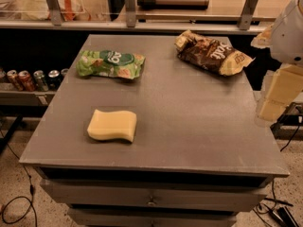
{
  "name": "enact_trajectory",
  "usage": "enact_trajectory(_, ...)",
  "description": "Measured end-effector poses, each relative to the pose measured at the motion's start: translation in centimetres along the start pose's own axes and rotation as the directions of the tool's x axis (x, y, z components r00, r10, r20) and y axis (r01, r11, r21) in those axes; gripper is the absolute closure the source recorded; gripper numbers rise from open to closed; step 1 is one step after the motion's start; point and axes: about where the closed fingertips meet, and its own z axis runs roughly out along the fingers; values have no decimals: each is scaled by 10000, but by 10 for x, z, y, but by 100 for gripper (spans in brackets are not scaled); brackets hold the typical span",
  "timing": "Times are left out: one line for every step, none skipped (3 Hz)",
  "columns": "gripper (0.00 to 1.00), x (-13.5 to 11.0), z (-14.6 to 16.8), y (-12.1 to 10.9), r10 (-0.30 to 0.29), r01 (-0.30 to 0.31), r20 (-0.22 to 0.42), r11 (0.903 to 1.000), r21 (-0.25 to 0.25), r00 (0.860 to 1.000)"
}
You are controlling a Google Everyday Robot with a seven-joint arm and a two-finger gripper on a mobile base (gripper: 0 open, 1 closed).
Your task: Move sponge near brown chip bag
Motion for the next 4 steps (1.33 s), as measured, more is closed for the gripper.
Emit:
enact_trajectory(0,0,0,0,0,0,0,10000,0,10000)
enact_trajectory(0,-2,1,-1,-36,37,206,10000,-20,9998)
enact_trajectory(0,-9,19,0,-161,207,918,9985,-498,9956)
enact_trajectory(0,-22,53,5,-235,539,2122,9888,-1389,9769)
